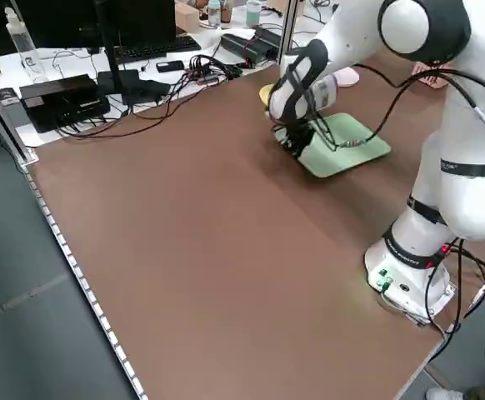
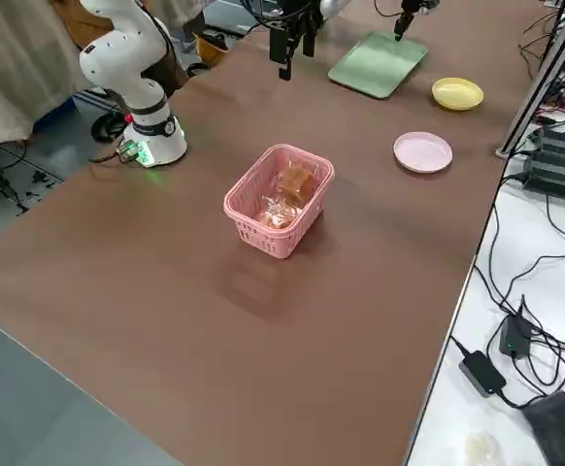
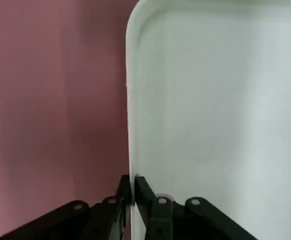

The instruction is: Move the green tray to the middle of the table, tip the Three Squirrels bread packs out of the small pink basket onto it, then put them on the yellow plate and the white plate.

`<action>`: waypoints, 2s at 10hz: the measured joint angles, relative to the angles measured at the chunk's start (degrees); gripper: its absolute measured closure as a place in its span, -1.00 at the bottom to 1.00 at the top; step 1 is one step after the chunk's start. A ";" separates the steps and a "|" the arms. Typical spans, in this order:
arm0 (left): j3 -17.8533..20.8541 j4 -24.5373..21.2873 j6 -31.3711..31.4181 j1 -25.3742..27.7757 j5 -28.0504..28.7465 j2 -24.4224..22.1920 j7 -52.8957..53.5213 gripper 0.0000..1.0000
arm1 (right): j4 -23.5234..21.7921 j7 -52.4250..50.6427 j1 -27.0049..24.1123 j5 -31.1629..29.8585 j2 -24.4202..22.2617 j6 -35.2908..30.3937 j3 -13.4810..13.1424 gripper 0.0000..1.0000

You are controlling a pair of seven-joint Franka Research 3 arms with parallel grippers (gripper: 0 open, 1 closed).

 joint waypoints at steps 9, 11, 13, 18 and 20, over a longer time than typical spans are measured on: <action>-0.77 8.72 -2.15 -17.21 -0.01 5.56 -18.27 0.51 | -1.54 0.00 1.41 0.06 0.07 1.07 0.26 -0.96; -0.61 10.87 -3.69 -16.76 -0.01 6.34 -19.22 -0.07 | -5.43 0.00 2.50 0.07 0.19 3.99 0.34 -0.95; -0.56 15.98 -10.29 -15.36 -0.01 5.87 -19.54 -0.60 | -11.43 0.00 4.03 0.09 0.38 9.49 0.41 -0.91; 0.06 39.81 -33.19 -6.86 0.09 1.57 -15.08 -1.00 | -24.89 0.17 7.78 0.10 0.58 22.27 0.47 -0.85; 0.75 48.44 -41.71 -4.98 0.10 0.18 -11.80 -1.00 | -30.58 0.41 8.62 0.11 0.65 29.20 0.49 -0.84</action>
